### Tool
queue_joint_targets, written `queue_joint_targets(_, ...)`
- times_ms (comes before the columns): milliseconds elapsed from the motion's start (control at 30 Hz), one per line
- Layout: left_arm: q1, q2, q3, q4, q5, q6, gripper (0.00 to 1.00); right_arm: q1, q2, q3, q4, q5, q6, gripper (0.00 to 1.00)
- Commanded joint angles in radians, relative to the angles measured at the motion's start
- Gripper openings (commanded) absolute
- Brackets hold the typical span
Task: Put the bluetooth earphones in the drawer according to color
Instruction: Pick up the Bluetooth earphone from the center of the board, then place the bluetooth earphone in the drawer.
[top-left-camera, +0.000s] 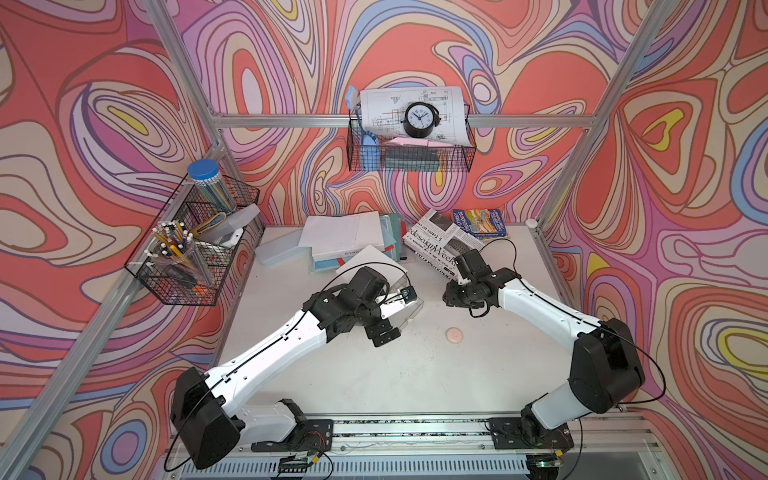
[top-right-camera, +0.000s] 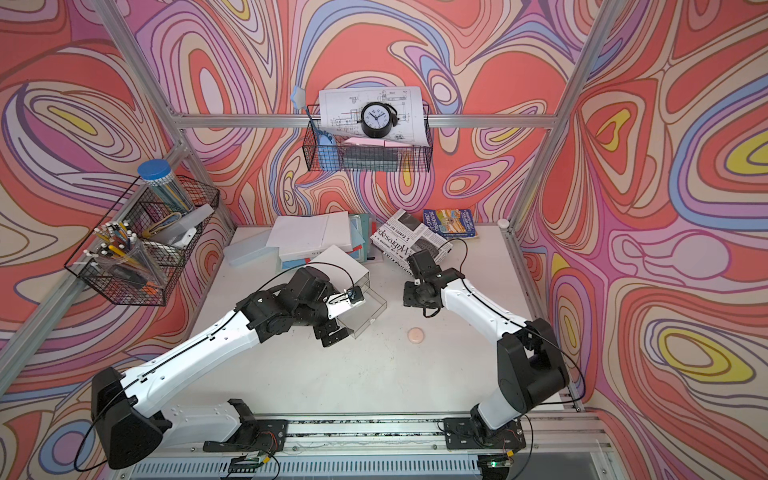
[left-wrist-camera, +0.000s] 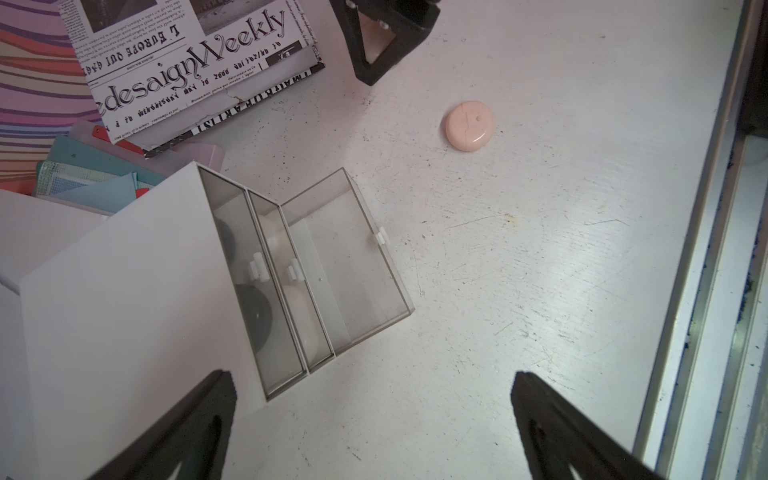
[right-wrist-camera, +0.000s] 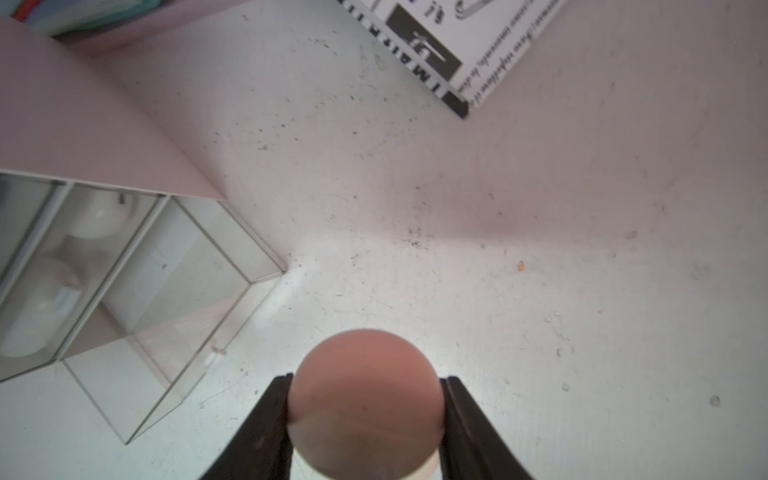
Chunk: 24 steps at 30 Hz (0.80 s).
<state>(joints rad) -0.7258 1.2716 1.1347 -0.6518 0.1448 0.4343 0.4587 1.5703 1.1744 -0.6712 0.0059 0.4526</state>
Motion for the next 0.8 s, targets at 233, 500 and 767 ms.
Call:
queue_joint_targets(233, 0.125, -0.044, -0.007, -0.009, 0.036, 0.013, 0.99, 0.115, 0.11, 0.095, 0.134, -0.119, -0.015, 0.0)
queue_joint_targets(500, 0.152, -0.047, -0.007, -0.007, 0.048, 0.011, 0.99, 0.167, 0.226, 0.13, 0.201, -0.177, 0.022, 0.0)
queue_joint_targets(767, 0.153, -0.045, -0.005, -0.014, 0.047, 0.012, 0.99, 0.177, 0.282, 0.14, 0.231, -0.193, 0.046, 0.0)
